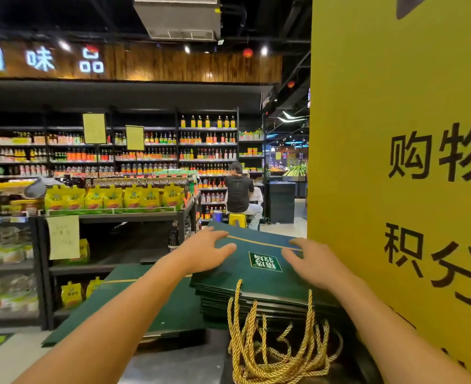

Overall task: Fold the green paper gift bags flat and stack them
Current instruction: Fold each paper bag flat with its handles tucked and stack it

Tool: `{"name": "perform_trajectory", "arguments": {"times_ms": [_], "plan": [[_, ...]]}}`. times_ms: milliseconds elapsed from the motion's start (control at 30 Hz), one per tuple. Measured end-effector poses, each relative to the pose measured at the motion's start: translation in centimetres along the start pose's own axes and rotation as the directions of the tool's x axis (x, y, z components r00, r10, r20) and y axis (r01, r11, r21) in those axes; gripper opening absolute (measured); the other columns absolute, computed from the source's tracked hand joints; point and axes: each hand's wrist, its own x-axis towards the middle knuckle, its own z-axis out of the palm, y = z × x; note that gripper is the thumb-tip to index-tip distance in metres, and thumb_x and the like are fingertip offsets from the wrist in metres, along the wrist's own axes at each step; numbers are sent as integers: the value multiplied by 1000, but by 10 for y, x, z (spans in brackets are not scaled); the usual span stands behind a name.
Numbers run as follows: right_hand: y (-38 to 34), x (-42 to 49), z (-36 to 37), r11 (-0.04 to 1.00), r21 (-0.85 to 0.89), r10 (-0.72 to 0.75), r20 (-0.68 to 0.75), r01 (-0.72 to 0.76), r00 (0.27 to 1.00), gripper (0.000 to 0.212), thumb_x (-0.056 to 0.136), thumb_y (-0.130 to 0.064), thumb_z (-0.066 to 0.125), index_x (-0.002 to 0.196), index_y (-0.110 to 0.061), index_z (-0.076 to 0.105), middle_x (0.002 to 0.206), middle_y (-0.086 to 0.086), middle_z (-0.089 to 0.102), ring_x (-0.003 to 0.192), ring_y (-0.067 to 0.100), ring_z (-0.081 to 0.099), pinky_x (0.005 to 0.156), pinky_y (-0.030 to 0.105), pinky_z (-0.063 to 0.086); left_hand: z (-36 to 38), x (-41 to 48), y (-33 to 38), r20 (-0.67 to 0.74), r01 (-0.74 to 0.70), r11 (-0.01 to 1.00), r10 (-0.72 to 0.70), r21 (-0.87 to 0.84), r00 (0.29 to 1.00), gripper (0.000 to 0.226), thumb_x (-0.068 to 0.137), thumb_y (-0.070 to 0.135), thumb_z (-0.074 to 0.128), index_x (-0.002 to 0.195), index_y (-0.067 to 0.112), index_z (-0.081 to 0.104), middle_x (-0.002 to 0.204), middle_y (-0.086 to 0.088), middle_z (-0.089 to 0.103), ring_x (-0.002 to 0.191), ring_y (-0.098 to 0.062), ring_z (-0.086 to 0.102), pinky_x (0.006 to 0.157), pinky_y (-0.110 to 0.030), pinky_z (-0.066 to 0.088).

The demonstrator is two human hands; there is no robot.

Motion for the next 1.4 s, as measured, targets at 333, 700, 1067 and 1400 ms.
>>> {"name": "perform_trajectory", "arguments": {"times_ms": [333, 700, 1067, 1400], "plan": [[43, 39, 58, 992, -116, 74, 288, -42, 955, 87, 88, -84, 22, 161, -40, 5, 170, 6, -4, 157, 29, -4, 126, 47, 3, 63, 44, 20, 266, -104, 916, -3, 388, 964, 77, 88, 86, 22, 157, 53, 10, 171, 5, -6, 154, -39, -15, 114, -71, -16], [52, 43, 76, 989, -144, 90, 323, -45, 942, 88, 86, -86, 19, 161, -41, 3, 170, 5, -5, 157, 27, -5, 125, 45, 2, 75, 52, 20, 324, -86, 901, -62, 425, 944, 76, 89, 85, 22, 156, 54, 10, 171, 5, -6, 154, -38, -18, 113, -73, -18], [-6, 38, 16, 966, -215, -94, 218, 142, 971, 43, 95, -50, 52, 127, -23, 62, 130, 2, 64, 114, 22, 61, 98, 42, 53, 11, 29, 2, 28, -110, 948, 106, 299, 994, 35, 99, 45, 52, 122, 23, 67, 120, -2, 67, 106, -23, 63, 90, -38, 54], [-178, -3, 30, 853, -115, -488, 171, 510, 856, 26, 101, -39, 48, 109, -22, 66, 105, 1, 67, 99, 25, 61, 81, 44, 56, -32, -76, -113, -155, 195, 954, -162, 227, 975, 23, 99, 37, 53, 111, 27, 69, 116, 7, 71, 101, -16, 66, 91, -37, 55]]}}
